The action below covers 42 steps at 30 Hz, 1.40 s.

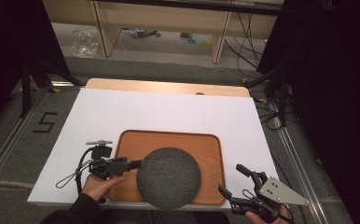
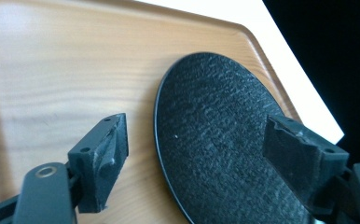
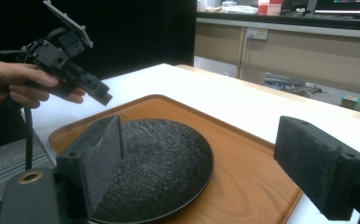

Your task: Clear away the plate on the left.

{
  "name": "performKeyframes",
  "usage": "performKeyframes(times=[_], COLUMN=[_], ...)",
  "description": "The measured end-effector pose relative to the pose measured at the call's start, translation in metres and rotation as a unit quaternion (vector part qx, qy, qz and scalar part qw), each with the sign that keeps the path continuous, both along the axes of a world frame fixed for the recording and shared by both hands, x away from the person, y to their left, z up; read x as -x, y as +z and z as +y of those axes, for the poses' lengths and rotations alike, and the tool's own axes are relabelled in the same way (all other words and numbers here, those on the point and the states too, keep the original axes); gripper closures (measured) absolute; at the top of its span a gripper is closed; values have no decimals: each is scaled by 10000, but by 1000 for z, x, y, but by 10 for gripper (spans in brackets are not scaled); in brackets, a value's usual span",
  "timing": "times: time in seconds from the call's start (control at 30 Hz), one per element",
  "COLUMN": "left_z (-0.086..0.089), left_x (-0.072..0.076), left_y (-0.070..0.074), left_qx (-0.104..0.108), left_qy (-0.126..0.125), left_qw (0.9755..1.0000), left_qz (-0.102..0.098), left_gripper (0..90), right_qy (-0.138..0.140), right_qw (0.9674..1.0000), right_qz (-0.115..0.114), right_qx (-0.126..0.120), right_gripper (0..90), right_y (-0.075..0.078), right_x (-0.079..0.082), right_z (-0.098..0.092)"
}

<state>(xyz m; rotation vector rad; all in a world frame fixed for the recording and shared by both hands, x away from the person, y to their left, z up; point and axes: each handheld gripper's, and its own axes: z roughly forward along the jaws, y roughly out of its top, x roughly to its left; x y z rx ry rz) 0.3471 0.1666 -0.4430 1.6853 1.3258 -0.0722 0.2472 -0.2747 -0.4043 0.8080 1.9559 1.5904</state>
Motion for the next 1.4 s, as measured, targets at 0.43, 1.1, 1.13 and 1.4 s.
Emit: performKeyframes(times=[0.43,1.1,1.13,1.4], left_z=[3,33,33,41], left_x=[7,12,13,22], left_y=[14,29,29,33], left_qx=[-271,-725,-721,-796], left_qy=[122,632,636,611], left_qw=[9960,9850,9848,9779], left_qz=[-844,-1432,-1448,-1832], left_gripper=[200,161,161,161], right_qy=[24,0,1,-2], right_qw=[10000,10000,10000,10000], right_qz=[31,16,14,27], right_qx=[0,5,4,1], right_gripper=[167,167,167,167], right_y=[0,0,0,0], right_x=[0,0,0,0], right_z=[0,0,0,0])
